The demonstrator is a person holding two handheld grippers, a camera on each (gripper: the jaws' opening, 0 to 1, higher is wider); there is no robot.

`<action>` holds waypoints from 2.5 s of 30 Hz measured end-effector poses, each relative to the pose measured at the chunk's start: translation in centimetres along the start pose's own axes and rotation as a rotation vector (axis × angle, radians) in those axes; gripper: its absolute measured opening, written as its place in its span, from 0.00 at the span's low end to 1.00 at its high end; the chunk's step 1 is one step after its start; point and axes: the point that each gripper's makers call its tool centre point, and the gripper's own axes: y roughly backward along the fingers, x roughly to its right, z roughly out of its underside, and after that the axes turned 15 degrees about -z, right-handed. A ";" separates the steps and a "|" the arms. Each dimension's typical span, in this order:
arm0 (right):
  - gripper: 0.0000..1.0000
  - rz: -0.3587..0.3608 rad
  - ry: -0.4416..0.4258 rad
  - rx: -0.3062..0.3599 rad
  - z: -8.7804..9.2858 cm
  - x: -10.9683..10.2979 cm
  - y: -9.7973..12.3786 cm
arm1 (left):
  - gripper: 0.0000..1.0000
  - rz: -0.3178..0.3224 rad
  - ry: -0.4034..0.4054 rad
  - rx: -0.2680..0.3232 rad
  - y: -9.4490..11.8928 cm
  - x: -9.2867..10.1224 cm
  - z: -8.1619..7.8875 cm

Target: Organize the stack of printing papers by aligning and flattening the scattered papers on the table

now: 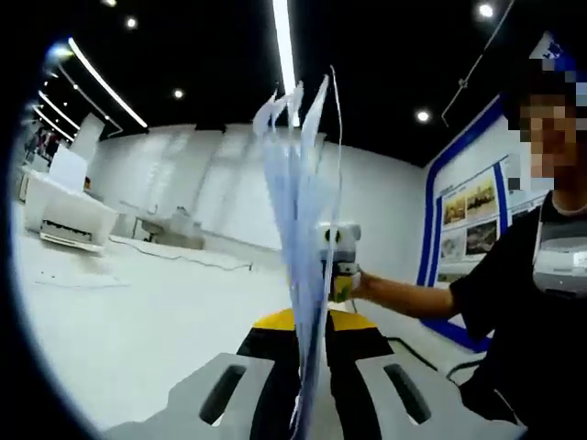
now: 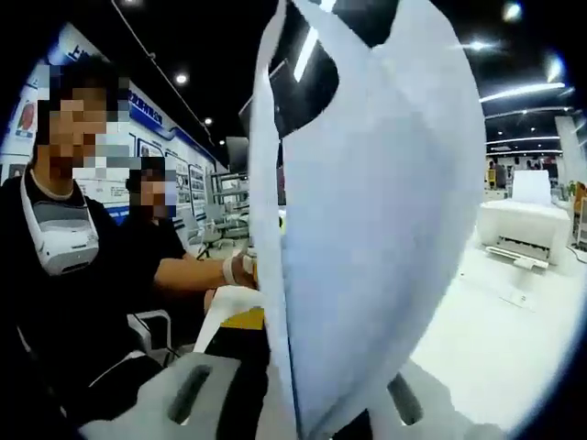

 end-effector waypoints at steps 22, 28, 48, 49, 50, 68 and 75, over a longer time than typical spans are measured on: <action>0.00 -0.023 -0.648 0.076 2.3 -0.8 -2.2 | 0.10 -0.087 0.260 -0.077 1.6 -1.7 1.9; 0.00 -0.015 -0.921 0.091 4.6 1.1 -1.6 | 0.13 -0.159 0.235 -0.099 3.0 -3.2 3.5; 0.00 0.058 -1.089 0.008 10.0 3.5 -0.8 | 0.14 -0.217 0.186 -0.067 3.8 -4.8 4.2; 0.00 0.058 -1.092 0.005 10.1 3.2 -1.0 | 0.15 -0.215 0.188 -0.077 3.5 -4.8 4.5; 0.00 0.054 -1.097 0.003 10.1 3.0 -1.0 | 0.15 -0.213 0.187 -0.088 3.3 -4.4 5.0; 0.00 0.090 -1.104 -0.094 10.4 4.5 -2.0 | 0.13 -0.307 0.011 -0.272 1.4 -5.9 9.6; 0.00 0.101 -1.094 -0.120 10.8 5.4 -2.2 | 0.08 -0.345 -0.135 -0.407 1.5 -6.8 12.6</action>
